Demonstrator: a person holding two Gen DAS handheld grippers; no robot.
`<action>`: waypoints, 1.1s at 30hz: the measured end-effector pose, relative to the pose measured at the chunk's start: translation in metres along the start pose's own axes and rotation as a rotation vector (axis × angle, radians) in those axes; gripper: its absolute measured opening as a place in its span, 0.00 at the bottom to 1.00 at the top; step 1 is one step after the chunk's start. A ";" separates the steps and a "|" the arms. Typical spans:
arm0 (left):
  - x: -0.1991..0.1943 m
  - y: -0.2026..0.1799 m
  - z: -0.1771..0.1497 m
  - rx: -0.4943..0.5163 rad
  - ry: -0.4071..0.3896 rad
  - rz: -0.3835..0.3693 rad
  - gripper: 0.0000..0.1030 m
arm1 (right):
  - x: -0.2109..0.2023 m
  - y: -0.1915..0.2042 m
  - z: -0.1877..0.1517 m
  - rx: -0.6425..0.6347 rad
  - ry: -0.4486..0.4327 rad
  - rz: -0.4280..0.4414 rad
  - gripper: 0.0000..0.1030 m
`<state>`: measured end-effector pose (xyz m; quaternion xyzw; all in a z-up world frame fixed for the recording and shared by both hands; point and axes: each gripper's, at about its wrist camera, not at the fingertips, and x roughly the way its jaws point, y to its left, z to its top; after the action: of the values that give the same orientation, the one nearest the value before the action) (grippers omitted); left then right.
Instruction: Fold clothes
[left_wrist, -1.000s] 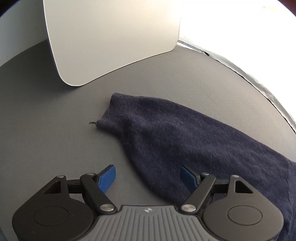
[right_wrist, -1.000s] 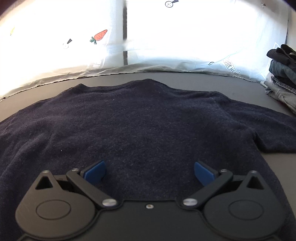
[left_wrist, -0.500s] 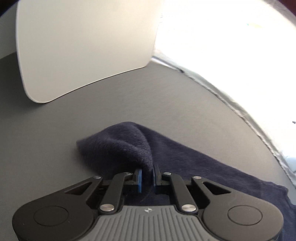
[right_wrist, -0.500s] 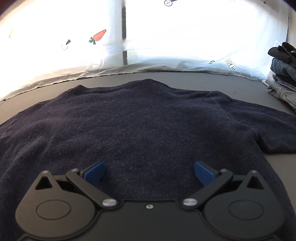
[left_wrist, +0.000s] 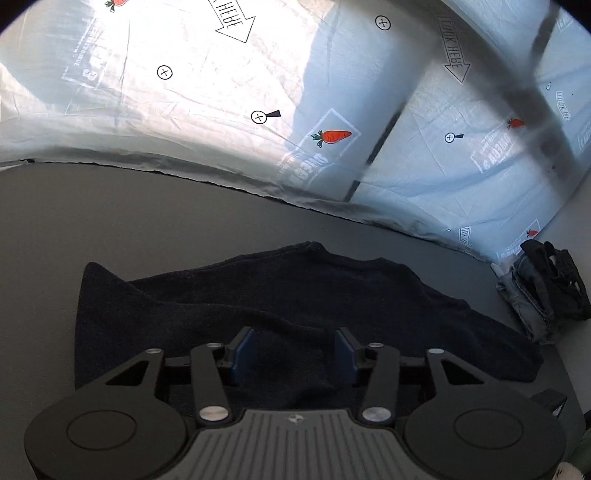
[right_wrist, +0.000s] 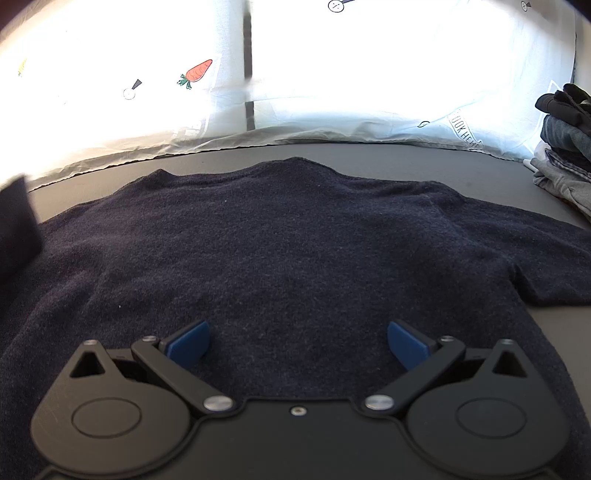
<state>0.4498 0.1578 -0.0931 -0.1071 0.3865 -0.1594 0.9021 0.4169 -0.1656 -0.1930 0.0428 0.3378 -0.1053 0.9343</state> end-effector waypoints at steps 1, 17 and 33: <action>-0.001 0.007 -0.001 -0.025 0.005 0.013 0.56 | 0.000 0.000 0.000 -0.001 0.002 -0.001 1.00; 0.037 0.095 -0.030 -0.230 0.216 0.322 0.59 | 0.023 0.026 0.046 0.551 0.223 0.645 0.17; 0.033 0.085 -0.034 -0.294 0.174 0.306 0.71 | 0.079 0.086 0.035 0.699 0.454 0.759 0.10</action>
<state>0.4637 0.2217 -0.1647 -0.1632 0.4936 0.0287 0.8538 0.5174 -0.1000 -0.2165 0.4897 0.4364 0.1442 0.7409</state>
